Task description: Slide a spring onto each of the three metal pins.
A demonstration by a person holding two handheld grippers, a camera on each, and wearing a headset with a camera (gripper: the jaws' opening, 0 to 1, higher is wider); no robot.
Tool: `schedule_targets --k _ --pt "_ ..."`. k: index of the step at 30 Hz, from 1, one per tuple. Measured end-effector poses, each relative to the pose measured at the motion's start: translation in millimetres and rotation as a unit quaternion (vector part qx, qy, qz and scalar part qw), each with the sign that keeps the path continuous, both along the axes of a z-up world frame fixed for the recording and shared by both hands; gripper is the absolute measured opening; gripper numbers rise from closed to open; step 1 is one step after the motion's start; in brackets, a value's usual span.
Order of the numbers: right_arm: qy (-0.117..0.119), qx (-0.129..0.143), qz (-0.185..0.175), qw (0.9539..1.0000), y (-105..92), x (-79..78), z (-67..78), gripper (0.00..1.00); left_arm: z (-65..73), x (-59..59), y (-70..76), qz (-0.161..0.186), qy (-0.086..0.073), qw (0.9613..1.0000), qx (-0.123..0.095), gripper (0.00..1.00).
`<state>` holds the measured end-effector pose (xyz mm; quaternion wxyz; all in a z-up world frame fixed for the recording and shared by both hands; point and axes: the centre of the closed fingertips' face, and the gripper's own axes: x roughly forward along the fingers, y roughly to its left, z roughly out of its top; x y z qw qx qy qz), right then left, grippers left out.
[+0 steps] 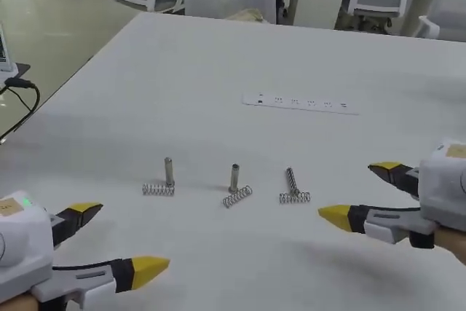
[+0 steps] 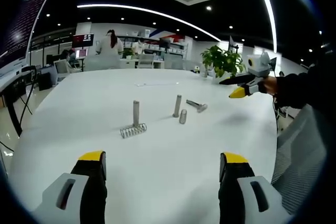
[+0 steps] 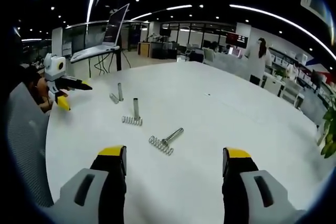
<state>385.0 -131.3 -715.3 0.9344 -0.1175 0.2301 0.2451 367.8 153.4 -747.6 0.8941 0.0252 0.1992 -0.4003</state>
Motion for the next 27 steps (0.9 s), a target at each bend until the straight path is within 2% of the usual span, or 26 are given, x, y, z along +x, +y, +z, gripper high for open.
schedule_targets --k 19,27 --pt "0.026 0.000 -0.013 0.9996 10.4 44.4 -5.0 0.60 -0.8 -0.6 0.6 0.002 0.003 1.0000 0.001 0.85" --pt "0.039 -0.014 -0.015 0.9990 17.1 56.8 -14.3 0.54 -0.5 -0.6 -0.6 0.001 0.003 1.0000 0.000 0.85"
